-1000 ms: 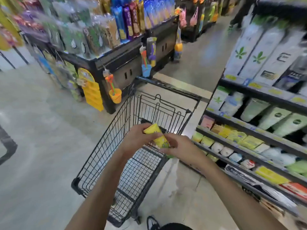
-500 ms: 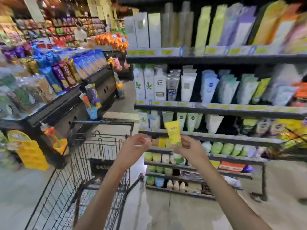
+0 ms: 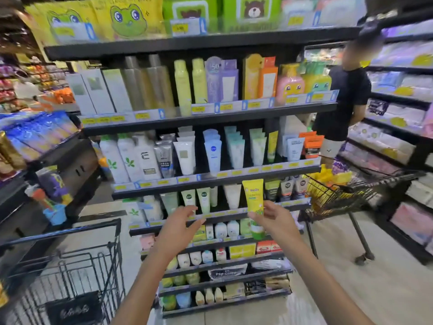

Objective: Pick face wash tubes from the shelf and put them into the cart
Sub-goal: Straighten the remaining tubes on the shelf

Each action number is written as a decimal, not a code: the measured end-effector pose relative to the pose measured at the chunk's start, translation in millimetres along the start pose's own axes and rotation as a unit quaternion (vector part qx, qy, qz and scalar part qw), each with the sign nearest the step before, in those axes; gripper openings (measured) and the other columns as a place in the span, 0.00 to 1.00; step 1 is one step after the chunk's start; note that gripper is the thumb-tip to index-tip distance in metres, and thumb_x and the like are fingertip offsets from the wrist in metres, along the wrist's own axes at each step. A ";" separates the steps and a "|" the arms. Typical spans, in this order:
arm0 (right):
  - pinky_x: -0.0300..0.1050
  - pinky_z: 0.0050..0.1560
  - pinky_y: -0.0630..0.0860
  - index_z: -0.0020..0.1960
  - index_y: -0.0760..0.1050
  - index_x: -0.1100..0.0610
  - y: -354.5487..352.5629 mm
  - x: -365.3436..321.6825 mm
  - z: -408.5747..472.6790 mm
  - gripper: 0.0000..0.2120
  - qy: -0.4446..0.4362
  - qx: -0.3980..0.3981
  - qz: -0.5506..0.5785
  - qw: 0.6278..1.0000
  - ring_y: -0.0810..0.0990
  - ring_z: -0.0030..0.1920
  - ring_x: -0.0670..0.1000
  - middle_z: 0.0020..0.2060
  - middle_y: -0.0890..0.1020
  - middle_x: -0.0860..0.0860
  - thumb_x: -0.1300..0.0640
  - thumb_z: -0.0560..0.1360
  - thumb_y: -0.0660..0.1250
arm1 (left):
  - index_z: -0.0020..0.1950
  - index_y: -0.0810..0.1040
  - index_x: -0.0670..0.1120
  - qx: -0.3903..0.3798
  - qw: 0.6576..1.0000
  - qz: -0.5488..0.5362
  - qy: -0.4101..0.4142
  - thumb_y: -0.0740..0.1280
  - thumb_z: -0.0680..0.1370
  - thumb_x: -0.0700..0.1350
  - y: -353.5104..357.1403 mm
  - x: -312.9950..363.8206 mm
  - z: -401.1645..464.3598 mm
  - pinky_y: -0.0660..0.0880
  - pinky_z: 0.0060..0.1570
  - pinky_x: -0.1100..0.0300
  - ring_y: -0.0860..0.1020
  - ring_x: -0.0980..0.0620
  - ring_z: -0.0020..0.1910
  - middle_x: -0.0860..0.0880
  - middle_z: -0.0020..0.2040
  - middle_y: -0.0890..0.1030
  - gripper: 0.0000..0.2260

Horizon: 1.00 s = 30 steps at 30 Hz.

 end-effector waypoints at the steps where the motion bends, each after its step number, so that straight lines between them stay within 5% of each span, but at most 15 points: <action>1: 0.28 0.40 0.74 0.52 0.79 0.42 -6.9 0.9 2.6 0.08 0.008 0.009 -0.001 1.000 0.81 0.48 0.31 0.47 0.84 0.37 0.53 0.77 0.75 | 0.73 0.74 0.50 -0.001 1.000 0.005 0.007 0.67 0.82 0.55 4.5 5.0 8.3 0.73 0.66 0.56 0.76 0.54 0.67 0.51 0.67 0.78 0.21; 5: 0.29 0.38 0.76 0.54 0.78 0.42 -33.2 9.9 24.9 0.10 0.010 0.055 -0.014 0.998 0.81 0.46 0.31 0.47 0.84 0.38 0.54 0.77 0.75 | 0.74 0.73 0.51 -0.007 1.000 0.013 0.027 0.66 0.82 0.57 27.8 12.6 46.7 0.73 0.65 0.57 0.76 0.55 0.67 0.53 0.69 0.77 0.22; 9: 0.40 0.46 0.79 0.55 0.78 0.41 -55.5 19.7 59.4 0.12 0.008 0.097 -0.039 0.994 0.82 0.54 0.41 0.48 0.86 0.40 0.52 0.76 0.77 | 0.74 0.74 0.50 -0.014 0.998 0.019 0.059 0.67 0.82 0.58 51.9 18.2 90.7 0.73 0.68 0.55 0.75 0.53 0.69 0.52 0.70 0.76 0.23; 14: 0.48 0.50 0.82 0.59 0.78 0.48 -80.8 21.8 107.4 0.15 0.010 0.140 -0.037 0.989 0.86 0.50 0.45 0.47 0.88 0.45 0.53 0.75 0.78 | 0.74 0.73 0.49 0.001 0.993 0.062 0.103 0.66 0.82 0.58 72.4 27.2 146.7 0.73 0.66 0.53 0.74 0.49 0.68 0.49 0.68 0.77 0.23; 20: 0.43 0.47 0.79 0.58 0.79 0.50 -105.3 22.7 158.2 0.13 -0.028 0.174 -0.082 0.981 0.85 0.49 0.46 0.49 0.87 0.47 0.52 0.76 0.77 | 0.74 0.73 0.46 0.013 0.985 0.111 0.128 0.64 0.83 0.57 101.4 34.8 207.5 0.74 0.66 0.49 0.74 0.46 0.66 0.48 0.65 0.76 0.23; 24: 0.52 0.51 0.82 0.64 0.77 0.50 -121.2 24.5 198.0 0.22 -0.031 0.193 -0.121 0.973 0.83 0.51 0.48 0.52 0.85 0.49 0.43 0.74 0.76 | 0.70 0.76 0.44 0.033 0.980 0.146 0.128 0.65 0.83 0.56 118.6 37.4 230.3 0.75 0.64 0.48 0.75 0.43 0.63 0.46 0.62 0.77 0.21; 28: 0.44 0.47 0.79 0.60 0.75 0.49 -133.6 19.5 236.4 0.15 -0.045 0.207 -0.136 0.968 0.81 0.51 0.47 0.50 0.82 0.45 0.50 0.77 0.75 | 0.68 0.78 0.44 0.051 0.975 0.183 0.115 0.67 0.82 0.55 131.3 29.0 242.0 0.76 0.62 0.48 0.77 0.43 0.59 0.46 0.57 0.79 0.20; 30: 0.43 0.51 0.79 0.65 0.76 0.53 -137.0 20.3 253.9 0.20 -0.056 0.210 -0.145 0.965 0.82 0.53 0.48 0.52 0.82 0.45 0.50 0.77 0.75 | 0.65 0.80 0.44 0.061 0.971 0.201 0.115 0.69 0.81 0.54 136.7 25.1 244.7 0.76 0.58 0.48 0.79 0.42 0.54 0.46 0.54 0.80 0.18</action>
Point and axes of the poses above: each hand's wrist, its own z-axis towards the middle knuckle, its own y-axis out of the palm, x = y × z, the point moved 1 cm from there along z, towards the middle knuckle
